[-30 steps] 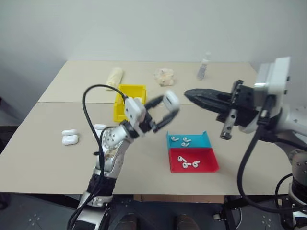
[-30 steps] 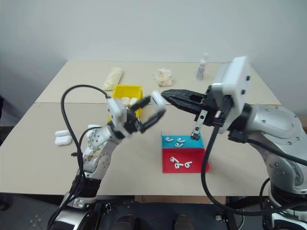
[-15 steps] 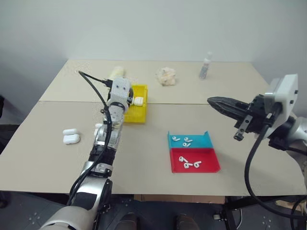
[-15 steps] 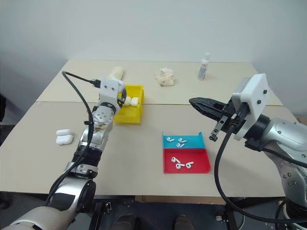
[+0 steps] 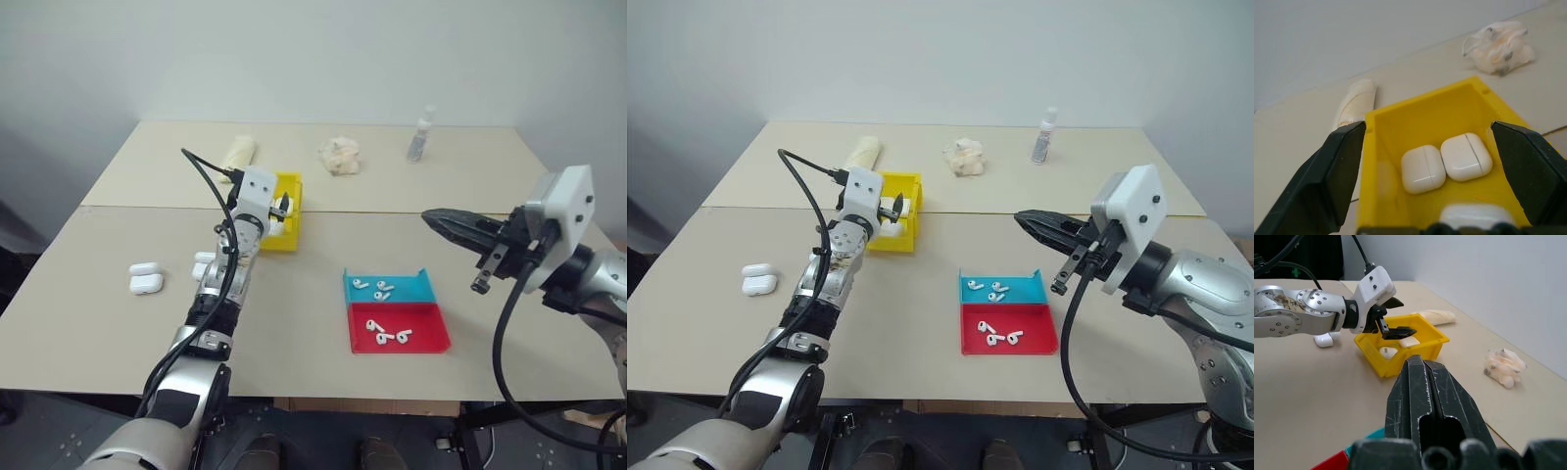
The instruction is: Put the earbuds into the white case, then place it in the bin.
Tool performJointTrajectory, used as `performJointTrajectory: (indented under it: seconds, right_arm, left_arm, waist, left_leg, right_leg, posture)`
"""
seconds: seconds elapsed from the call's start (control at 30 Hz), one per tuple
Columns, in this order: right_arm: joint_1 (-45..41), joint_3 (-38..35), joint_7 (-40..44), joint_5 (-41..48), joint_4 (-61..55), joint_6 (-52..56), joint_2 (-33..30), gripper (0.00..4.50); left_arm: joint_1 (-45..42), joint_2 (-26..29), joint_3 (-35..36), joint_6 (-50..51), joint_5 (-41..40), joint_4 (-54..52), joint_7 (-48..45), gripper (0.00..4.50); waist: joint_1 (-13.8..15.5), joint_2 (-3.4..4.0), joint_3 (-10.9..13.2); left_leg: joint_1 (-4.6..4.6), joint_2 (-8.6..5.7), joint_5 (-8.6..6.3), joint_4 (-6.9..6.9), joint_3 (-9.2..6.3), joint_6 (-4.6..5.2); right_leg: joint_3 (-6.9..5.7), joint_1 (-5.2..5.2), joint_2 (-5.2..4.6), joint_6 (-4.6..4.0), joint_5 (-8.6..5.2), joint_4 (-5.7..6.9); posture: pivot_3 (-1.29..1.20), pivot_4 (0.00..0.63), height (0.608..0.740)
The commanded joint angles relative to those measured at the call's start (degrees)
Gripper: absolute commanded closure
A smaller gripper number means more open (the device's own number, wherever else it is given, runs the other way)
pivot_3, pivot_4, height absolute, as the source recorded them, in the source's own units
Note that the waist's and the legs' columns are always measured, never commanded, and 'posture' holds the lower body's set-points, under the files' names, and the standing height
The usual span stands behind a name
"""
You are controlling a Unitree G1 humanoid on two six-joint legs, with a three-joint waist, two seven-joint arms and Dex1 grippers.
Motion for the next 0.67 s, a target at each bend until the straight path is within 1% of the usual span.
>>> performJointTrajectory:
  seconds: [0.03,0.13,0.17,0.3,0.37,0.4,0.53,0.6,0.67]
  right_arm:
    - [1.8,-3.2,2.4,-0.2,-1.6,-0.9,-3.3,4.5]
    - [7.2,-5.5,9.4,-2.5,-0.5,-2.6,-8.5,4.5]
    - [9.6,-6.8,13.1,-3.5,0.2,-4.0,-10.3,4.5]
    - [18.0,-12.3,27.6,-8.6,5.5,-12.2,-15.3,4.5]
    - [20.3,-13.8,31.8,-11.5,8.5,-16.5,-16.4,4.5]
    - [21.2,-14.2,33.1,-12.7,9.9,-17.8,-17.0,4.5]
    - [23.8,-14.6,36.4,-16.1,13.4,-20.7,-17.6,4.5]
    - [24.3,-14.6,36.9,-15.8,14.0,-21.5,-16.6,4.5]
    - [24.0,-14.0,36.6,-15.6,14.1,-21.6,-16.1,4.5]
  left_arm:
    - [2.7,2.9,5.6,0.2,-12.0,-8.6,-12.9,0.04]
    - [7.1,7.7,5.8,2.9,-17.4,-15.1,-23.3,0.04]
    - [9.4,10.3,5.1,3.8,-18.8,-18.6,-27.6,0.04]
    - [20.0,22.9,4.9,5.5,-26.7,-31.8,-47.4,0.04]
    - [23.9,29.1,6.3,7.0,-30.7,-35.4,-55.3,0.04]
    - [25.3,31.6,7.0,6.9,-32.1,-36.3,-58.5,0.04]
    - [27.6,37.7,8.4,7.0,-34.3,-36.7,-64.7,0.04]
    - [27.9,39.2,9.2,9.5,-36.3,-37.3,-65.4,0.04]
    - [28.5,40.0,9.3,9.3,-36.1,-38.0,-65.9,0.04]
  waist:
    - [-0.2,0.0,0.0]
    - [-0.6,0.01,0.0]
    - [-0.6,0.01,0.0]
    - [-0.9,0.02,0.0]
    - [-1.0,0.02,0.0]
    - [-1.0,0.02,0.0]
    - [-0.7,0.03,0.0]
    - [-0.8,0.03,0.0]
    - [-0.8,0.03,0.0]
  left_leg:
    - [0.01,0.01,0.0,-0.01,-0.01,0.0]
    - [0.04,0.04,0.0,-0.03,-0.01,0.0]
    - [0.05,0.04,0.0,-0.02,-0.01,0.0]
    - [0.12,0.06,0.0,-0.02,0.01,0.01]
    - [0.16,0.09,-0.01,-0.03,-0.01,0.01]
    - [0.23,0.1,-0.01,-0.02,-0.01,0.01]
    - [0.53,0.11,-0.02,-0.05,0.12,0.02]
    - [0.75,0.13,-0.07,-0.06,0.13,0.1]
    - [0.85,0.16,-0.14,-0.07,0.07,0.2]
  right_leg:
    - [0.02,-0.02,0.0,0.0,0.0,0.02]
    - [0.02,-0.03,0.02,-0.01,0.0,0.05]
    - [0.02,-0.02,0.03,-0.01,0.0,0.08]
    - [0.06,0.05,0.03,0.0,-0.01,0.07]
    - [0.07,0.07,0.04,-0.01,-0.01,0.04]
    - [0.09,0.1,0.04,-0.02,-0.02,-0.18]
    - [0.06,0.42,0.04,-0.04,-0.03,-0.19]
    - [0.05,0.66,0.05,-0.05,-0.04,-0.28]
    - [0.08,0.75,0.05,-0.04,-0.06,-0.3]
  posture:
    - [0.0,0.15,0.74]
    - [0.0,0.15,0.74]
    - [0.0,0.15,0.74]
    - [0.0,0.15,0.74]
    - [0.0,0.15,0.74]
    - [0.0,0.15,0.74]
    - [0.0,0.15,0.74]
    - [0.0,0.15,0.74]
    - [0.0,0.15,0.74]
